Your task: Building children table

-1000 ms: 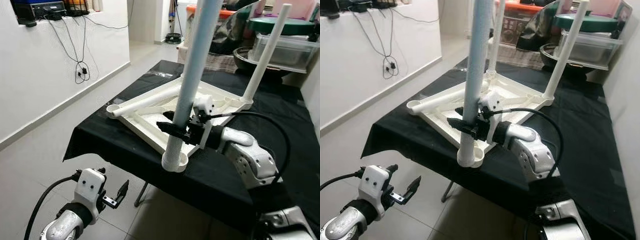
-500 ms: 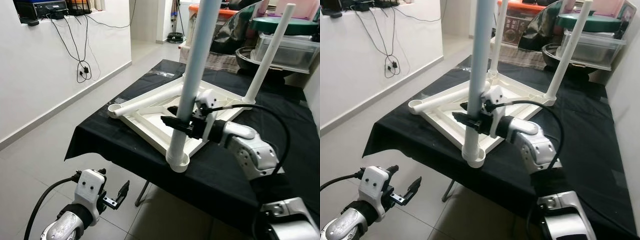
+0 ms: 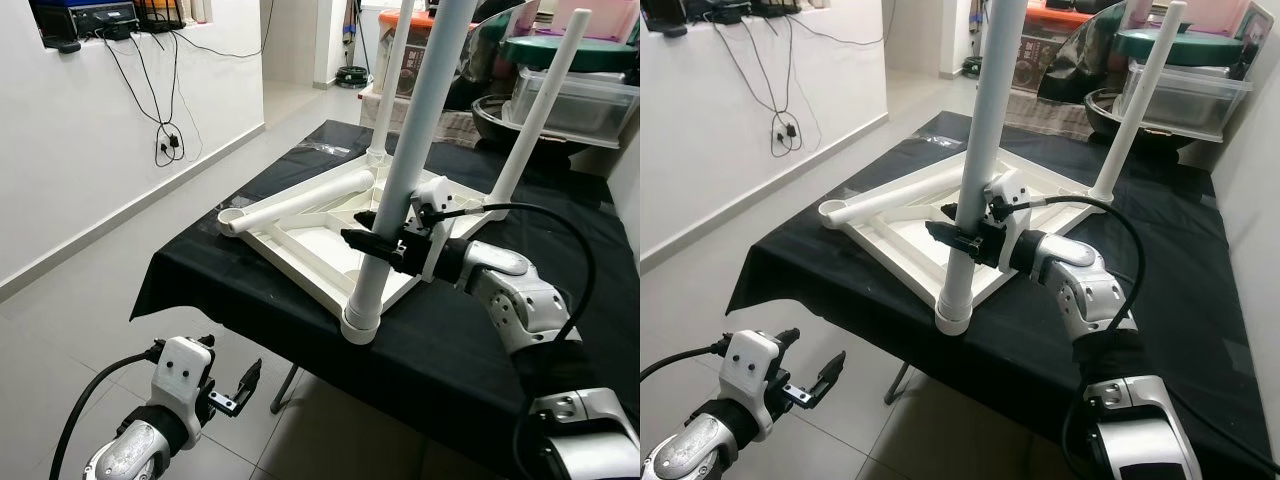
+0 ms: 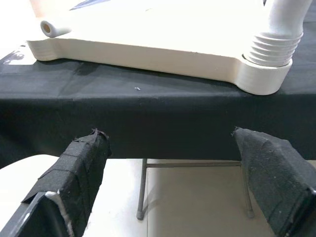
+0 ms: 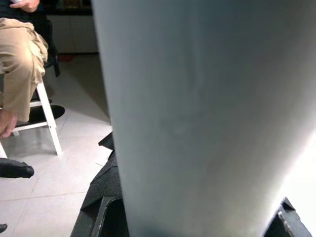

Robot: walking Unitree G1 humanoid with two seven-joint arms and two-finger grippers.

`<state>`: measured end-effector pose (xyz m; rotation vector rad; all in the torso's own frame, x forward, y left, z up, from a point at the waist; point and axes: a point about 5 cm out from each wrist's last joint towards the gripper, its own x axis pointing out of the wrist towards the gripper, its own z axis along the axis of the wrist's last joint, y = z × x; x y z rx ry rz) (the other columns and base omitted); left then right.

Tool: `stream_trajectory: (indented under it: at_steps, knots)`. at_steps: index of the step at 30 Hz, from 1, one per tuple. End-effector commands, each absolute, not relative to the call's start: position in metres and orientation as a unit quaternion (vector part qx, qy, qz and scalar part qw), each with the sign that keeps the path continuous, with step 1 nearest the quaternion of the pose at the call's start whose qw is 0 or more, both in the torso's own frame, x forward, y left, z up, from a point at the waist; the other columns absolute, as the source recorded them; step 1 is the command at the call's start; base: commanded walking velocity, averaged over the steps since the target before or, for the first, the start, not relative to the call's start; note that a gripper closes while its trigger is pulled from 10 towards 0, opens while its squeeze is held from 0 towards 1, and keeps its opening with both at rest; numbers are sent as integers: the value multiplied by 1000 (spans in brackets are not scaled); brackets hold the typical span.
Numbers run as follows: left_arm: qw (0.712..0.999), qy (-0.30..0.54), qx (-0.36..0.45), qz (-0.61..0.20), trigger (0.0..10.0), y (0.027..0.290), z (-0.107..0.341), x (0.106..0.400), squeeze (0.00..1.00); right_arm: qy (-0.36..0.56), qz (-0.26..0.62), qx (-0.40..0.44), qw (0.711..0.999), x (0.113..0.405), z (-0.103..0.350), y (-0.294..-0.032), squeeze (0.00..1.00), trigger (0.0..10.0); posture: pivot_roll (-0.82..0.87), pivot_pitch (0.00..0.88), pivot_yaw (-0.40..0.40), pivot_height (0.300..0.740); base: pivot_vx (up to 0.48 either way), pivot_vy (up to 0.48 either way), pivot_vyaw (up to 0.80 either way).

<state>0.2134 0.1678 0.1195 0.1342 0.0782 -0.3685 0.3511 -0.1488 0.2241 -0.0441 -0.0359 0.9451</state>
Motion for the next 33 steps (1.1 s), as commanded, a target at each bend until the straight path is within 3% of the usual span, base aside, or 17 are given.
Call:
stream_trajectory:
  at_steps: [1, 8, 19, 26, 33]
  knots:
    - [980, 36, 62, -188, 10000, 166, 120, 214, 0, -10, 467, -20, 884, 349, 222, -142, 0, 10000, 34, 0, -73, 740, 0, 0, 0]
    - [980, 35, 59, -189, 10000, 165, 120, 215, 0, 8, 524, -4, 852, 346, 209, -120, 0, 10000, 44, 0, -84, 740, 0, 0, 0]
    - [980, 39, 59, -185, 10000, 165, 118, 212, 0, 26, 551, 1, 834, 353, 201, -106, 0, 10000, 61, 0, -100, 740, 0, 0, 0]
    - [981, 42, 56, -178, 10000, 166, 117, 208, 0, 32, 551, 11, 834, 355, 193, -105, 0, 10000, 71, 0, -110, 740, 0, 0, 0]
    - [982, 45, 56, -174, 10000, 167, 115, 206, 0, 34, 514, 40, 856, 355, 184, -109, 0, 10000, 67, 0, -109, 740, 0, 0, 0]
